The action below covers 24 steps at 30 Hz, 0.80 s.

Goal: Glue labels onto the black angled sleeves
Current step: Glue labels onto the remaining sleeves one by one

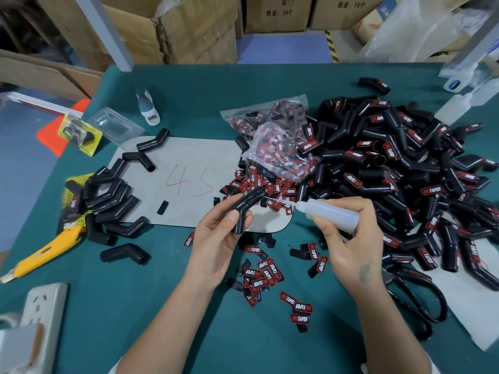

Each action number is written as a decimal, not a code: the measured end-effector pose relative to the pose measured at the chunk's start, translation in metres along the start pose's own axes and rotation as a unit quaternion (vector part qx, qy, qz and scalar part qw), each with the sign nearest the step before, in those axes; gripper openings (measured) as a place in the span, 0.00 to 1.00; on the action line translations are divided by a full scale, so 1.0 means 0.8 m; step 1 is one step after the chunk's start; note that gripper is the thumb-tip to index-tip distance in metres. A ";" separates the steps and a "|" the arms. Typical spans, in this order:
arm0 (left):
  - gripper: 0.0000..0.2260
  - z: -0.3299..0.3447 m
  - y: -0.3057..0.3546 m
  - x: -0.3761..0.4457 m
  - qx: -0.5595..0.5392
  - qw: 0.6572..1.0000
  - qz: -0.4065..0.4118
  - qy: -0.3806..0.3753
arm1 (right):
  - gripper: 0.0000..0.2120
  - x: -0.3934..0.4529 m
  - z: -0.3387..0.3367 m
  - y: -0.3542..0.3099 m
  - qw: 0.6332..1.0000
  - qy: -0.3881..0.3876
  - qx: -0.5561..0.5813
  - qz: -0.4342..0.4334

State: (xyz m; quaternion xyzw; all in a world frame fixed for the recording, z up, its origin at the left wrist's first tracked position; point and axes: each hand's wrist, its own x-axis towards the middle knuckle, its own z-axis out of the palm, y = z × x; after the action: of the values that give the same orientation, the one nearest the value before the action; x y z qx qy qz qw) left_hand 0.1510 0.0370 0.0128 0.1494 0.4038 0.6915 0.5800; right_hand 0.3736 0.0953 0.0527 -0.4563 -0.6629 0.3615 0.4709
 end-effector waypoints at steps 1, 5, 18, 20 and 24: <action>0.15 0.000 0.000 0.000 0.001 1.000 0.000 0.001 | 0.12 0.000 0.000 0.000 1.000 0.002 0.002 0.000; 0.22 0.001 -0.001 0.000 0.002 1.000 -0.001 -0.009 | 0.12 0.000 0.000 0.000 1.000 -0.009 -0.005 0.000; 0.13 -0.009 0.001 0.006 -0.032 0.999 0.030 0.026 | 0.15 0.009 0.000 0.017 0.988 0.018 0.145 0.058; 0.13 -0.011 0.003 0.008 -0.001 0.998 0.055 0.030 | 0.15 0.010 0.005 0.020 0.990 -0.006 0.118 0.074; 0.11 -0.014 0.005 0.013 0.076 0.991 0.096 0.058 | 0.20 0.007 0.017 0.033 0.997 -0.057 -0.008 0.049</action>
State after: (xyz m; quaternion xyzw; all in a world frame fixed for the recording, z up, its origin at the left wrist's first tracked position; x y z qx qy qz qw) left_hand 0.1380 0.0420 0.0058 0.1909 0.4714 0.7191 0.4735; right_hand 0.3671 0.1089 0.0263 -0.4707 -0.6682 0.4044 0.4104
